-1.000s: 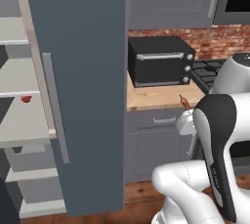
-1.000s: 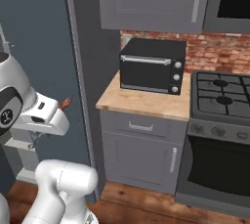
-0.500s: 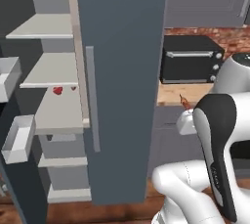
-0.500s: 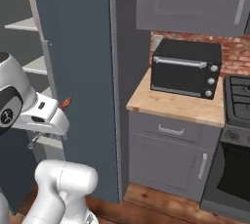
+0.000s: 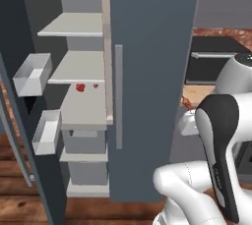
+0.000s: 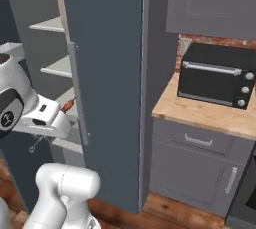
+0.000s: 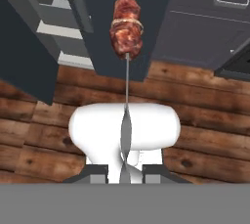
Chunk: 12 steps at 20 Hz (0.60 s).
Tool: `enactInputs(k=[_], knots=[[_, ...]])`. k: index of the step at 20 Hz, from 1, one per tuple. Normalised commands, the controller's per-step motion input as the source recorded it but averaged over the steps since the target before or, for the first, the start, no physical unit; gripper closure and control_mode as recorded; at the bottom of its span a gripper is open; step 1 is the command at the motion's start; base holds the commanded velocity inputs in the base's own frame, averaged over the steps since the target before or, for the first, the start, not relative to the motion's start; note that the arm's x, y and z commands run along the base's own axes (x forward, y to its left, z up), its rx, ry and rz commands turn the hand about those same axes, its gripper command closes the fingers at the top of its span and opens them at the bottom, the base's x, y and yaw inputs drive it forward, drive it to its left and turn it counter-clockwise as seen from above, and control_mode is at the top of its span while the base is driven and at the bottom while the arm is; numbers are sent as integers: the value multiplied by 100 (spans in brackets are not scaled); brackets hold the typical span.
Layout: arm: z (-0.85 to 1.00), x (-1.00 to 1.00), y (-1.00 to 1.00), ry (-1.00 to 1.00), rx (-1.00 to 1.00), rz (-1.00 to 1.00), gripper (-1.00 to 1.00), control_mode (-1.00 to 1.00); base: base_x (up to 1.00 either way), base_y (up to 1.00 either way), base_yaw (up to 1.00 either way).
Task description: Store the kebab skewer in the freezer for long-term storage. Close the freezer door after placing the cooked food.
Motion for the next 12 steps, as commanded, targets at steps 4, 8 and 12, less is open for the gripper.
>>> enactInputs(k=[4,8,12], knots=[[0,0,0,0,0,0,100,100,0,42,24],[0,0,0,0,0,0,100,100,2,48,24],[0,0,0,0,0,0,100,100,8,52,25]])
